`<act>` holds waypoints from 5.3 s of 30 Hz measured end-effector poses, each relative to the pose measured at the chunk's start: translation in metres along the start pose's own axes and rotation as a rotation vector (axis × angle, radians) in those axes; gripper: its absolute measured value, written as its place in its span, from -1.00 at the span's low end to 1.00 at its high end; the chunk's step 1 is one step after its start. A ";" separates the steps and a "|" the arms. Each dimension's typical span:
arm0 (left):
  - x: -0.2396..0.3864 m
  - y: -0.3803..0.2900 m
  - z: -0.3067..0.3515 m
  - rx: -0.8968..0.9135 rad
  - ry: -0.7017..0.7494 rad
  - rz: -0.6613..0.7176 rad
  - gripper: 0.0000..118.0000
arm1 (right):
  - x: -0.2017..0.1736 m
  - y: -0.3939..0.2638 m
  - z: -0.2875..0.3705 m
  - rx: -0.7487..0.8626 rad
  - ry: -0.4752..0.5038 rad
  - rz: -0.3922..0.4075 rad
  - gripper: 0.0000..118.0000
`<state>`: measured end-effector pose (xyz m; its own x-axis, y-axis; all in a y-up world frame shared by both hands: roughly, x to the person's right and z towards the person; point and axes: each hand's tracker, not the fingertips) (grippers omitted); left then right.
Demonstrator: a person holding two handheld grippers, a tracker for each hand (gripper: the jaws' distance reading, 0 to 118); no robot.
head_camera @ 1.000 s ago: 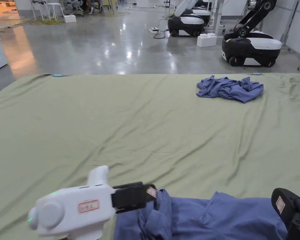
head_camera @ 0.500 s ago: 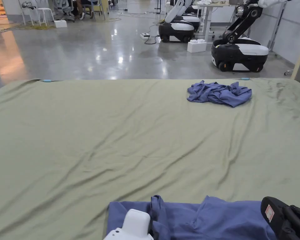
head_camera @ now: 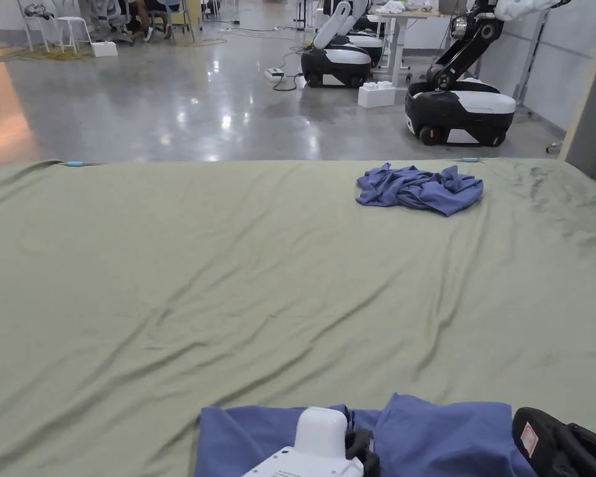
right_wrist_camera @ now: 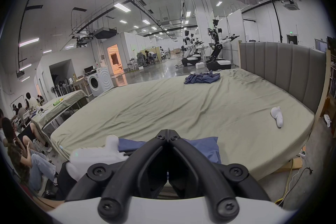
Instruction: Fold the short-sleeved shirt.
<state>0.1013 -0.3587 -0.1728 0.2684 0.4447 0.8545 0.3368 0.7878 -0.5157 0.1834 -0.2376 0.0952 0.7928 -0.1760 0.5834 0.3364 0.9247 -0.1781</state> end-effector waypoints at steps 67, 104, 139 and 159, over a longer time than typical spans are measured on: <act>-0.146 0.187 0.112 -0.449 0.124 0.319 -0.78 | -0.034 0.005 -0.036 -0.036 0.117 0.049 -0.96; -0.041 -0.009 -0.027 0.049 0.330 -0.257 -1.00 | 0.002 -0.006 -0.034 -0.080 0.081 -0.082 -0.96; -0.193 0.080 0.112 -0.125 -0.035 0.500 0.81 | -0.074 -0.132 -0.223 -0.259 0.145 0.040 -0.96; -0.283 0.071 0.011 -0.532 -0.295 0.737 -0.54 | -0.071 -0.100 -0.212 -0.279 0.269 0.031 -0.96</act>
<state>0.0396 -0.4240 -0.4501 0.3633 0.8983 0.2470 0.5593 0.0017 -0.8290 0.2008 -0.3890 -0.0965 0.8974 -0.2655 0.3525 0.4058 0.8104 -0.4227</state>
